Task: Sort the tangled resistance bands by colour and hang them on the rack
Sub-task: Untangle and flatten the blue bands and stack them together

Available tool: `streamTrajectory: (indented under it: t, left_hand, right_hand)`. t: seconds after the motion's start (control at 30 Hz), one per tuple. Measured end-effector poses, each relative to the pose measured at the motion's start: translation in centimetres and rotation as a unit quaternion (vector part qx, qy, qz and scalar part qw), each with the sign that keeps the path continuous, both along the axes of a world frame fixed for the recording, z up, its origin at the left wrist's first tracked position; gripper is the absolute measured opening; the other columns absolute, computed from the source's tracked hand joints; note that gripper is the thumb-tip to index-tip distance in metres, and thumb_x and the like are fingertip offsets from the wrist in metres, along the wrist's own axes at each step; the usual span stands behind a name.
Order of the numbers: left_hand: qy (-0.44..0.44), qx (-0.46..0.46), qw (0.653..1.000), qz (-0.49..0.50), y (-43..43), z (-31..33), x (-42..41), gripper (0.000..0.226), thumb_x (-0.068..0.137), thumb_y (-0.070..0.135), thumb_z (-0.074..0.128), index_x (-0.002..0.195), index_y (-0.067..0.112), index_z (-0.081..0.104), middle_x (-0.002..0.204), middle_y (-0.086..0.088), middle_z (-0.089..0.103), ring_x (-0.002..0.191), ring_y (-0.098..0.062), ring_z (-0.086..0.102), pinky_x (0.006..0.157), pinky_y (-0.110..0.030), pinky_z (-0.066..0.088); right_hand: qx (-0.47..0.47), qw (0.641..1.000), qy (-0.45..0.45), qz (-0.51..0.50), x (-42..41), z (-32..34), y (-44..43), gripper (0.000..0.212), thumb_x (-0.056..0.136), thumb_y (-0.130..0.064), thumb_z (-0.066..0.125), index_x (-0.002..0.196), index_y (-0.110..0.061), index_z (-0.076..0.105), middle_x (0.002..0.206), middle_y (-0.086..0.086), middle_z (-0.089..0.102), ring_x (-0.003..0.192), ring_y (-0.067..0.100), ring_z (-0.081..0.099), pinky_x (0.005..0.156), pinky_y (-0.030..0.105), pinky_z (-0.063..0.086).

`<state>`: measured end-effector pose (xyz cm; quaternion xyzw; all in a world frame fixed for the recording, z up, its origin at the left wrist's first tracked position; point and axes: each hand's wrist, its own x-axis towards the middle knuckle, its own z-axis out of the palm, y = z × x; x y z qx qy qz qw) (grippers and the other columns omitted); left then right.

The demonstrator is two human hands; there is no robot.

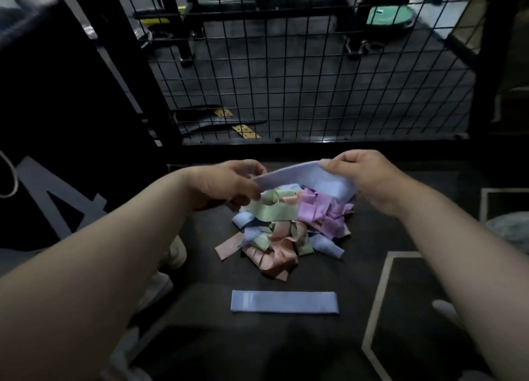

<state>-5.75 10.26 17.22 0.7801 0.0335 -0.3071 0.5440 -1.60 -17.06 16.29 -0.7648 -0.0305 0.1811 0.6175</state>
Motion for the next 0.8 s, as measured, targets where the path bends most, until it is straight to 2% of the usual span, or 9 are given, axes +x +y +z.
streamTrajectory:
  t: [0.07, 0.13, 0.2, 0.3, 0.37, 0.43, 0.53, 0.67, 0.8]
  left_hand:
    - [-0.012, -0.034, 0.999, 0.030, -0.2, 1.1, -0.8, 0.012, 0.089, 0.010, 0.065, 0.100, 0.010, 0.066, 0.082, -0.007, 0.065, 0.068, -0.021, 0.060, 0.058, -0.034, 0.046]
    - [-0.017, -0.065, 0.996, 0.060, 0.1, 1.6, -1.5, 0.018, 0.093, 0.008, 0.060, 0.108, -0.001, 0.065, 0.096, -0.015, 0.068, 0.083, -0.033, 0.065, 0.068, -0.041, 0.051]
    - [-0.018, -0.096, 0.991, 0.088, 0.3, 2.2, -2.3, 0.022, 0.093, 0.005, 0.058, 0.113, -0.004, 0.064, 0.105, -0.022, 0.067, 0.088, -0.036, 0.066, 0.072, -0.041, 0.053]
    - [-0.012, -0.128, 0.986, 0.104, 0.7, 2.9, -3.3, 0.035, 0.093, 0.003, 0.057, 0.124, -0.014, 0.053, 0.113, -0.038, 0.061, 0.089, -0.039, 0.068, 0.074, -0.043, 0.059]
    - [-0.009, -0.125, 0.987, 0.102, 1.0, 3.0, -3.9, 0.046, 0.089, 0.008, 0.061, 0.128, -0.015, 0.049, 0.117, -0.047, 0.054, 0.090, -0.045, 0.068, 0.073, -0.049, 0.061]
    - [-0.012, -0.105, 0.988, 0.115, 1.4, 3.1, -4.3, 0.041, 0.089, 0.006, 0.060, 0.124, -0.014, 0.052, 0.111, -0.045, 0.057, 0.091, -0.048, 0.068, 0.071, -0.048, 0.060]
    - [-0.015, -0.098, 0.987, 0.129, 1.8, 3.2, -5.4, 0.022, 0.089, -0.003, 0.057, 0.110, -0.008, 0.062, 0.102, -0.030, 0.063, 0.090, -0.046, 0.068, 0.065, -0.043, 0.059]
    - [-0.048, -0.132, 0.980, 0.137, 2.2, 3.5, -6.4, 0.016, 0.092, -0.007, 0.056, 0.104, -0.004, 0.066, 0.101, -0.029, 0.065, 0.092, -0.043, 0.070, 0.060, -0.035, 0.055]
    - [-0.092, -0.159, 0.968, 0.172, 2.3, 3.7, -6.8, 0.031, 0.090, -0.008, 0.060, 0.119, -0.014, 0.054, 0.100, -0.028, 0.062, 0.088, -0.038, 0.072, 0.057, -0.031, 0.050]
  right_hand:
    - [0.047, 0.996, 0.071, 0.005, -0.7, 1.5, -0.5, 0.026, 0.083, -0.029, 0.078, 0.094, -0.008, 0.069, 0.075, 0.009, 0.065, 0.058, 0.016, 0.060, 0.044, 0.023, 0.046]
    - [0.078, 0.991, 0.112, 0.011, -1.3, 2.3, -1.1, 0.037, 0.077, -0.033, 0.079, 0.102, -0.008, 0.068, 0.081, 0.010, 0.067, 0.060, 0.016, 0.063, 0.041, 0.022, 0.045]
    - [0.118, 0.985, 0.127, 0.019, -1.9, 3.0, -1.8, 0.040, 0.076, -0.030, 0.077, 0.108, -0.008, 0.066, 0.083, 0.008, 0.069, 0.062, 0.014, 0.065, 0.041, 0.021, 0.047]
    - [0.170, 0.978, 0.116, 0.027, -2.6, 3.9, -2.6, 0.043, 0.080, -0.025, 0.073, 0.117, -0.007, 0.062, 0.096, 0.008, 0.070, 0.080, 0.015, 0.068, 0.055, 0.026, 0.056]
    - [0.181, 0.979, 0.096, 0.021, -3.0, 4.2, -2.9, 0.032, 0.082, -0.022, 0.072, 0.110, -0.009, 0.065, 0.098, 0.007, 0.069, 0.087, 0.016, 0.068, 0.065, 0.029, 0.060]
    - [0.184, 0.981, 0.066, -0.022, -3.2, 4.5, -3.3, 0.019, 0.085, -0.019, 0.070, 0.101, -0.011, 0.065, 0.093, 0.004, 0.070, 0.084, 0.016, 0.069, 0.061, 0.030, 0.060]
    - [0.180, 0.977, 0.027, -0.111, -3.1, 4.8, -4.1, 0.008, 0.091, -0.020, 0.068, 0.097, -0.016, 0.064, 0.097, 0.003, 0.067, 0.084, 0.013, 0.067, 0.057, 0.027, 0.058]
    - [0.177, 0.969, -0.014, -0.171, -3.2, 4.9, -5.4, 0.004, 0.095, -0.024, 0.065, 0.097, -0.021, 0.062, 0.100, -0.004, 0.062, 0.090, 0.009, 0.061, 0.058, 0.021, 0.056]
    - [0.177, 0.967, -0.029, -0.181, -3.7, 4.9, -6.2, 0.005, 0.094, -0.024, 0.066, 0.097, -0.020, 0.063, 0.101, -0.002, 0.060, 0.090, 0.011, 0.061, 0.057, 0.020, 0.056]
